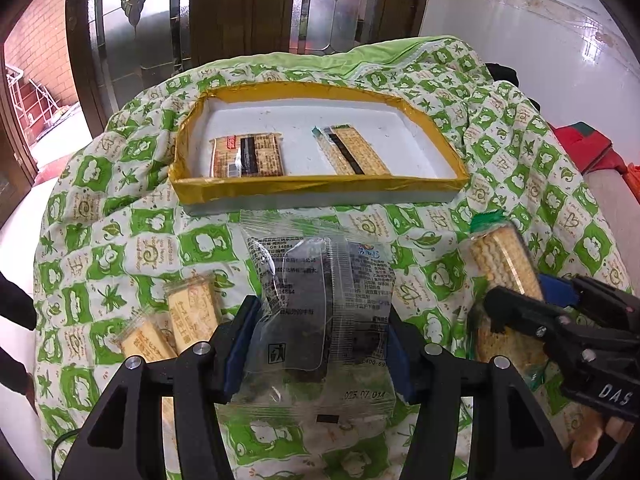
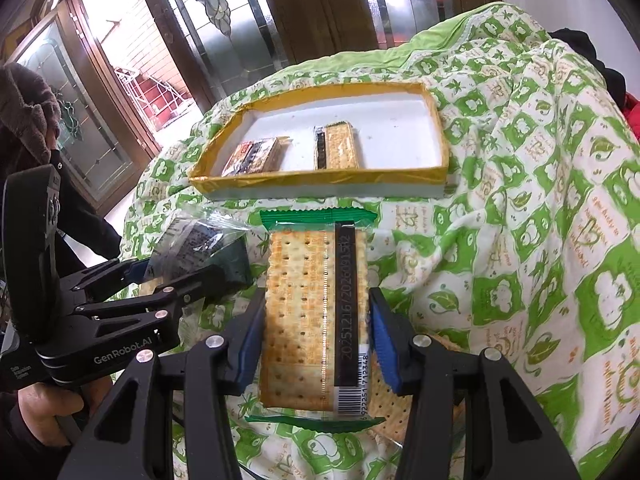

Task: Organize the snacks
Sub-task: 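Carry the green cracker pack with the right tool while the left tool carries the clear bag over the tray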

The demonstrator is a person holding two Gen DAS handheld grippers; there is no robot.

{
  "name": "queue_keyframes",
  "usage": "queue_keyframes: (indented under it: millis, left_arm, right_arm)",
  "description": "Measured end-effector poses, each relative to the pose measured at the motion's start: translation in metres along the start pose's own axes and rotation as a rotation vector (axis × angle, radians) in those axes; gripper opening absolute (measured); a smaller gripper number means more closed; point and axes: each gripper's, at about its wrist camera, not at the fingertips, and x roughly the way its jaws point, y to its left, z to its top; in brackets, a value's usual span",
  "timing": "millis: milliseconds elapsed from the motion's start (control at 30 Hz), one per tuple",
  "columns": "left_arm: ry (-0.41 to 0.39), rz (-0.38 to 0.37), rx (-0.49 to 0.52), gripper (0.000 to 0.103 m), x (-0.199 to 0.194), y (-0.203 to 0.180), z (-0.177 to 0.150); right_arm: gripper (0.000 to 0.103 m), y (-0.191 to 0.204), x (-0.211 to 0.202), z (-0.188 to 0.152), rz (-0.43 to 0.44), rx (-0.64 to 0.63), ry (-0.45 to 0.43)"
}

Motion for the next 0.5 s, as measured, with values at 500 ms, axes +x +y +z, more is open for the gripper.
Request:
queue_keyframes:
  millis: [500]
  left_arm:
    - [-0.023, 0.034, 0.028, 0.061, 0.004, -0.001, 0.025]
  right_arm:
    - [0.048, -0.008, -0.009, 0.055, 0.017, -0.022, -0.008]
